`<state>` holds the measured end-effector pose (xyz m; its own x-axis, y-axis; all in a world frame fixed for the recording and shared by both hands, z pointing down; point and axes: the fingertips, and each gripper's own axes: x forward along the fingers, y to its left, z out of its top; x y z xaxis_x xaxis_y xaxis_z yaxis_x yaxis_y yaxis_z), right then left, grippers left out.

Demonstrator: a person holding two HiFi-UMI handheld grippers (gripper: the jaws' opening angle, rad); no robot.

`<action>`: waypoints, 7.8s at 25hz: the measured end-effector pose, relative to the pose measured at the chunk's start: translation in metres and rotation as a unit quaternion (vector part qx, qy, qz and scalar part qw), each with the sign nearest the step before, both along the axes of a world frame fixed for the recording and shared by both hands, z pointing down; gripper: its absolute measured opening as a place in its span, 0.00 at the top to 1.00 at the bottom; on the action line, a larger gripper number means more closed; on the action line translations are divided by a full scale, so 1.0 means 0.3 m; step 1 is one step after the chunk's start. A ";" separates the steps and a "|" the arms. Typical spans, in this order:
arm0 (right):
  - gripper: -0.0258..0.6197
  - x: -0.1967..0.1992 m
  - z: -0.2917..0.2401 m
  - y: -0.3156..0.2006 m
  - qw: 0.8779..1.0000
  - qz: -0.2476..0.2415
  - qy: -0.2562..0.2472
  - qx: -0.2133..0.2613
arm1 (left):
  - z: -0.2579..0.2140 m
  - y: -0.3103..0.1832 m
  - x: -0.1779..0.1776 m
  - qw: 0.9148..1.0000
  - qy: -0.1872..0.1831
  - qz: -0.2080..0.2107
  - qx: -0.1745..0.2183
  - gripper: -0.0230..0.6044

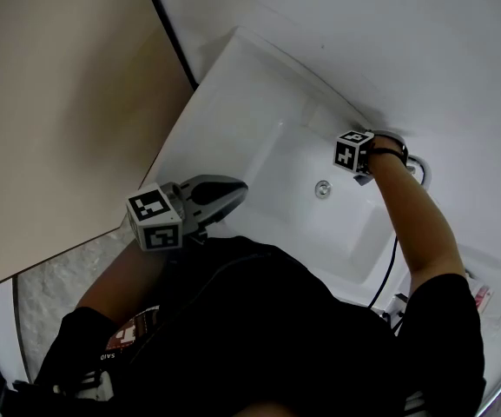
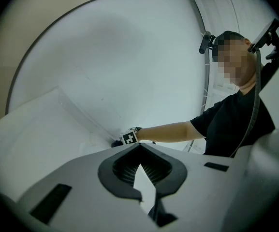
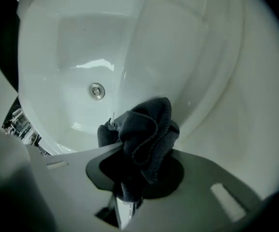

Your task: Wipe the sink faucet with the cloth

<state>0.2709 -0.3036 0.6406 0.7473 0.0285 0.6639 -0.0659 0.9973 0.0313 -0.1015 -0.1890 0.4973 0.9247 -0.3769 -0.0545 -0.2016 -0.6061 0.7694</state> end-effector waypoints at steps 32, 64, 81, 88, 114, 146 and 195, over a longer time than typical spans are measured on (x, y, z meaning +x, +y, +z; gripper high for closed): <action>0.86 -0.010 -0.827 0.209 0.611 0.364 -0.631 0.310 | -0.136 0.052 0.203 0.996 -0.023 0.080 0.012 0.97; 0.86 0.167 -0.750 -0.039 0.328 0.415 -0.750 0.398 | -0.205 0.143 0.487 0.984 -0.100 0.145 0.027 0.97; 0.87 0.143 -0.330 0.050 0.401 0.496 -0.632 0.439 | -0.184 0.161 0.531 0.982 -0.100 0.162 0.017 0.97; 0.87 -0.011 -0.309 0.100 0.366 0.522 -0.678 0.366 | -0.179 0.170 0.543 0.980 -0.106 0.168 0.016 0.97; 0.87 0.341 -0.182 0.136 0.537 0.399 -0.604 0.434 | -0.143 0.210 0.587 0.971 -0.158 0.181 0.011 0.97; 0.86 0.222 -0.495 0.108 0.586 0.210 -0.592 0.512 | -0.115 0.204 0.565 0.970 -0.170 0.173 0.005 0.97; 0.87 0.217 -0.256 0.033 0.562 0.297 -0.581 0.508 | -0.126 0.165 0.497 0.977 -0.164 0.137 -0.008 0.97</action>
